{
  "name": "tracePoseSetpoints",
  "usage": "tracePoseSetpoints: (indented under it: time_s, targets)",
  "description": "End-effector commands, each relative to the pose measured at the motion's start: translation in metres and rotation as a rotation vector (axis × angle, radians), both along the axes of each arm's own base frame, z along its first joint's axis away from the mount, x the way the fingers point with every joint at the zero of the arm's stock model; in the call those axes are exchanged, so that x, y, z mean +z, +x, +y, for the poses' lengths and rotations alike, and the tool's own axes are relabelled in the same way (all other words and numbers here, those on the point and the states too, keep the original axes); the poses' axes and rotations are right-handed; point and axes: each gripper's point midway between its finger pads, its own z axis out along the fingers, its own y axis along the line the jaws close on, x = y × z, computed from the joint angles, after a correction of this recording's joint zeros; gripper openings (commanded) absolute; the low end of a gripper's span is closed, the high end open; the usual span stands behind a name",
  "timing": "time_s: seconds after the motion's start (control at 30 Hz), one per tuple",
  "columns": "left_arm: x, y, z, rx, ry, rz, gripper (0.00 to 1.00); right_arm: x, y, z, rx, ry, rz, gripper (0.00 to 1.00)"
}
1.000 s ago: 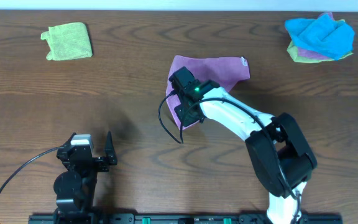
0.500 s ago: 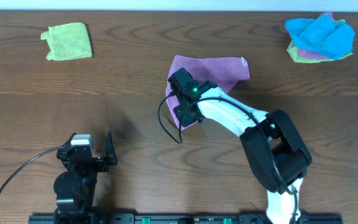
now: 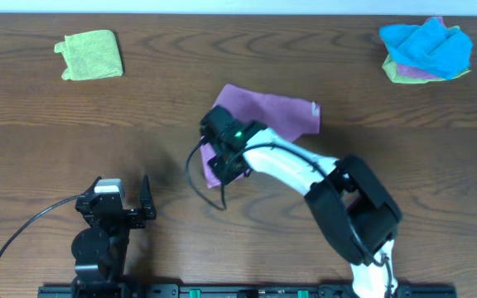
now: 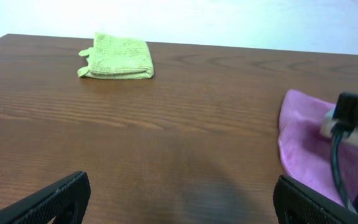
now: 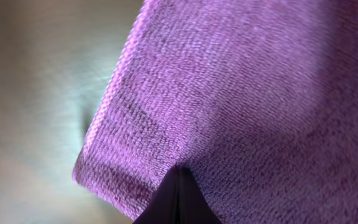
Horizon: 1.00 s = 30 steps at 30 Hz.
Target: Fold the cloth
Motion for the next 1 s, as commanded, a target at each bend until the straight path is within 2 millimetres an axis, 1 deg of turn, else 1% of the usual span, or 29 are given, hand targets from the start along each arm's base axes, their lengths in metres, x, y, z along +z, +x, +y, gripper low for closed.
tracePoseSetpoints:
  time_s: [0.0,0.13,0.17,0.23,0.3,0.4,0.47,0.5,0.53,0.57,0.6,0.67,0.73,0.77,0.83,0.9,0.97]
  targets:
    - [-0.013,0.000,0.000,0.000,-0.003,0.028,0.96,-0.023,-0.030,0.007,0.059,-0.014,0.095,0.02]
    - [-0.013,0.000,0.000,0.000,-0.003,0.028,0.95,-0.021,-0.026,0.005,0.051,-0.019,0.089,0.02]
    - [-0.013,0.000,0.000,0.001,-0.003,0.028,0.95,-0.018,-0.023,0.004,0.043,-0.020,0.091,0.02]
    - [-0.013,0.000,0.000,0.000,-0.003,0.028,0.95,-0.008,-0.015,0.002,0.029,-0.024,0.086,0.02]
    - [-0.013,0.000,0.000,0.001,-0.003,0.028,0.95,0.005,-0.002,0.000,0.016,-0.040,0.058,0.01]
    - [-0.013,0.000,0.000,0.000,-0.003,0.028,0.95,0.030,0.020,-0.002,0.019,-0.069,0.001,0.02]
    - [-0.013,0.000,0.000,0.001,-0.003,0.028,0.95,0.049,0.034,-0.002,0.028,-0.080,-0.044,0.24]
    - [-0.013,0.000,0.000,0.001,-0.003,0.028,0.95,0.059,0.042,-0.002,0.025,-0.085,-0.069,0.33]
    - [-0.013,0.000,0.000,0.000,-0.003,0.028,0.95,0.066,0.048,-0.003,0.018,-0.090,-0.090,0.39]
    - [-0.013,0.000,0.000,0.001,-0.003,0.028,0.95,0.073,0.055,-0.006,0.011,-0.105,-0.116,0.42]
    - [-0.013,0.000,0.000,0.000,-0.003,0.028,0.95,0.080,0.064,-0.013,0.000,-0.136,-0.156,0.43]
    - [-0.013,0.000,0.000,0.000,-0.003,0.028,0.95,0.091,0.086,-0.034,-0.047,-0.228,-0.244,0.49]
    - [-0.013,0.000,0.000,0.001,-0.003,0.028,0.96,0.094,0.103,-0.057,-0.082,-0.288,-0.284,0.48]
    - [-0.013,0.000,0.000,0.001,-0.003,0.028,0.95,0.093,0.108,-0.068,-0.098,-0.293,-0.271,0.48]
    - [-0.013,0.000,0.000,0.001,-0.003,0.028,0.96,0.090,0.118,-0.093,-0.155,-0.296,-0.237,0.44]
    - [-0.013,0.000,0.000,0.001,-0.003,0.028,0.95,0.088,0.128,-0.119,-0.216,-0.296,-0.207,0.43]
    - [-0.013,0.000,0.000,0.001,-0.003,0.028,0.95,0.087,0.140,-0.151,-0.293,-0.292,-0.180,0.44]
